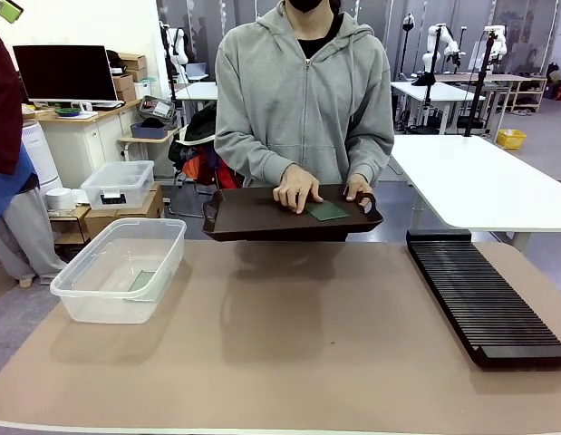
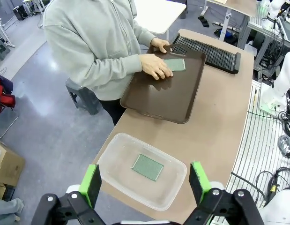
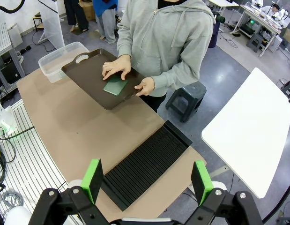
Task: Sort PCBs into racks and boxes based on the side picked up.
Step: Pick up the Blank PCB handed by the Human.
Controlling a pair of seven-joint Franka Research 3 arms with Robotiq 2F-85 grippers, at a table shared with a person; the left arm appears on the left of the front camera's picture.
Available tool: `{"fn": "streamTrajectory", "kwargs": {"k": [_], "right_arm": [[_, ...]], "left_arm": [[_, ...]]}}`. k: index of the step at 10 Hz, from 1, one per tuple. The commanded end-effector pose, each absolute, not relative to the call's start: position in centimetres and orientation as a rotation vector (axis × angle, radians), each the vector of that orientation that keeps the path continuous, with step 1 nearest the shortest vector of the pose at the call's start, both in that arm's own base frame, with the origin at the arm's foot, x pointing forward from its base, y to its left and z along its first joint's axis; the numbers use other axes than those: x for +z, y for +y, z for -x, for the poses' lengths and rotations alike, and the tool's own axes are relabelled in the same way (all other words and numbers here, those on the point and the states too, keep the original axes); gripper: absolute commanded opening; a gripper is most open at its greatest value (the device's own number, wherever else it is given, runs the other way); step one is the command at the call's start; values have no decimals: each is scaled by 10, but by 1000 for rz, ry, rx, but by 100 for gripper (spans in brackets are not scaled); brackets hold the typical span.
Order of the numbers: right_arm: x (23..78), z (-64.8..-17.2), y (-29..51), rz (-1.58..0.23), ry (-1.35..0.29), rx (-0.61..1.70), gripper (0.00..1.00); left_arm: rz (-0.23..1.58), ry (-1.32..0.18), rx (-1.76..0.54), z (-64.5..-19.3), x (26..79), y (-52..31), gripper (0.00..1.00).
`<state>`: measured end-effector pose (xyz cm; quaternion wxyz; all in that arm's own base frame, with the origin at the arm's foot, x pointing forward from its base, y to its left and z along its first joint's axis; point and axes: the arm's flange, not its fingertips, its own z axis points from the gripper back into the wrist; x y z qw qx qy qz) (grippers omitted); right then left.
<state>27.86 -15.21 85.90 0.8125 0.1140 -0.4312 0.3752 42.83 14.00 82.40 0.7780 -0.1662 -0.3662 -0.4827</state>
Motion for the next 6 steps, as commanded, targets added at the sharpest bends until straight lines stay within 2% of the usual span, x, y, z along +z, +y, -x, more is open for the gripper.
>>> {"fn": "streamTrajectory", "kwargs": {"k": [1,6], "right_arm": [[858,-278,-150,-246,-920,805,100],[858,-278,-150,-246,-920,805,100]], "left_arm": [[362,-791,-1046,-426,825,140,100],[362,-791,-1046,-426,825,140,100]]}}
